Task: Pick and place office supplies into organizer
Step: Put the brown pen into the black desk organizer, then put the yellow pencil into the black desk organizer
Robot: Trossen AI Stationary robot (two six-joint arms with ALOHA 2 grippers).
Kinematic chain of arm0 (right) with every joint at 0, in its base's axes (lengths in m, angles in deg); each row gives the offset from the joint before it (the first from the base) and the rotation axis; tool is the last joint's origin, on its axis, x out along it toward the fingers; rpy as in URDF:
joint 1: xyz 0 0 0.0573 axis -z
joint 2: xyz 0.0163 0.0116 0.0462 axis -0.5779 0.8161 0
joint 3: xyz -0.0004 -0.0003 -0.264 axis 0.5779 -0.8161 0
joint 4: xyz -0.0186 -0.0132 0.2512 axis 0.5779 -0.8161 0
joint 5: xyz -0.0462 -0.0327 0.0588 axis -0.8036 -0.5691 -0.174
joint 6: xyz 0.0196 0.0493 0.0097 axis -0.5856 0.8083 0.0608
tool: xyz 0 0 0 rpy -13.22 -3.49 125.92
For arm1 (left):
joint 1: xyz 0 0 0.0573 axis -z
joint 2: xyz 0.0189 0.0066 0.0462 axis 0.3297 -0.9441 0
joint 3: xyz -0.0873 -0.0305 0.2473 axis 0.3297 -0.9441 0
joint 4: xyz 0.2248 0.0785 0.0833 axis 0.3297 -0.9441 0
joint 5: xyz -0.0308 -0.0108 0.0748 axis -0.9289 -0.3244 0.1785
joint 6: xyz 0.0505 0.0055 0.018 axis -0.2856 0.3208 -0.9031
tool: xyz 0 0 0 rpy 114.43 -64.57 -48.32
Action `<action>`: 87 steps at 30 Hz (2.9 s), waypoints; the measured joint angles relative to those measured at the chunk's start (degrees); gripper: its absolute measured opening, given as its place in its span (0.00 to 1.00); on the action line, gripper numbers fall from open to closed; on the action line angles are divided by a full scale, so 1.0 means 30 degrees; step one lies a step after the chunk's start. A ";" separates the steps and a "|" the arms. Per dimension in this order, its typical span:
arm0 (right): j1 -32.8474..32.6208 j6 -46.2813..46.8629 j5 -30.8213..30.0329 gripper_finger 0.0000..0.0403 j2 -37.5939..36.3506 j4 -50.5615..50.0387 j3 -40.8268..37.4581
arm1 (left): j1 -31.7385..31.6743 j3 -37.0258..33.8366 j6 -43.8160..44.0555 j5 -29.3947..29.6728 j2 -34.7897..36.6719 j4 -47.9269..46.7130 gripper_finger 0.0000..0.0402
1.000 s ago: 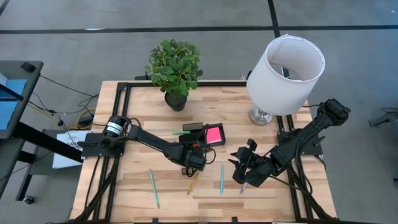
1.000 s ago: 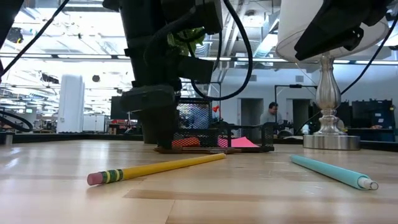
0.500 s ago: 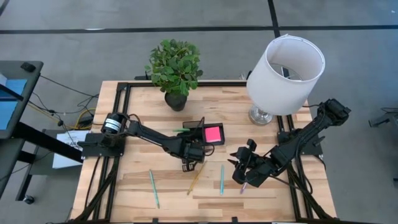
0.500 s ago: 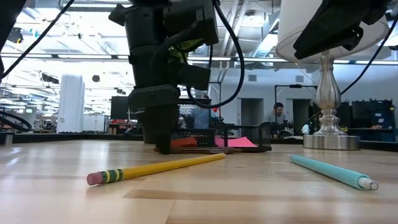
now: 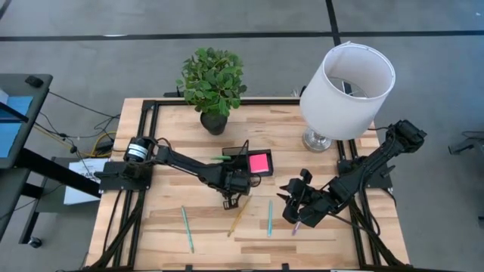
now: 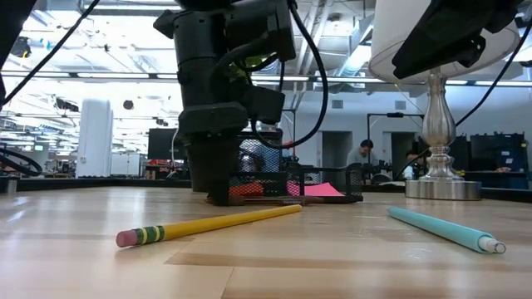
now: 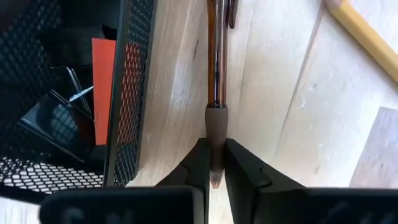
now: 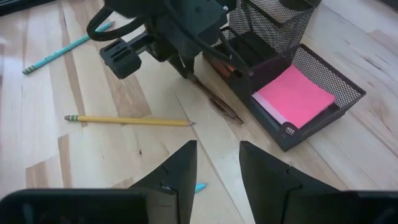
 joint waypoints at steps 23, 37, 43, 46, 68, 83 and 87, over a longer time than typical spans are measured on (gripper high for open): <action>0.0155 0.0131 0.0036 0.28 0.0000 -0.0016 0.0000 | 0.4758 1.0531 -0.8119 1.5621 -0.0079 -1.5996 0.02; 0.1393 0.0138 0.0069 0.28 0.0000 0.1042 0.0000 | 0.3487 0.9860 -2.1746 2.3669 -0.0074 -1.4927 0.03; 0.2071 0.0138 0.0095 0.28 0.0000 0.1494 0.0000 | 0.2311 0.8302 -2.2854 2.5188 -0.0069 -1.5433 0.03; 0.2421 0.0138 0.0099 0.28 0.0000 0.1805 -0.0002 | 0.1543 0.7455 -2.3087 2.5196 -0.0064 -1.5759 0.03; 0.4892 0.0138 0.0087 0.28 0.0000 0.2056 0.0000 | 0.0479 0.3585 -2.2503 2.6062 0.0040 -1.4042 0.06; 0.6114 0.0138 0.0080 0.28 0.0000 0.2066 0.0000 | 0.1239 0.3590 -2.3189 2.5258 -0.0034 -1.1058 0.16; 0.6356 0.0138 0.0080 0.28 0.0000 0.2076 0.0000 | 0.1434 0.3583 -2.3267 2.4920 -0.0042 -1.1048 0.16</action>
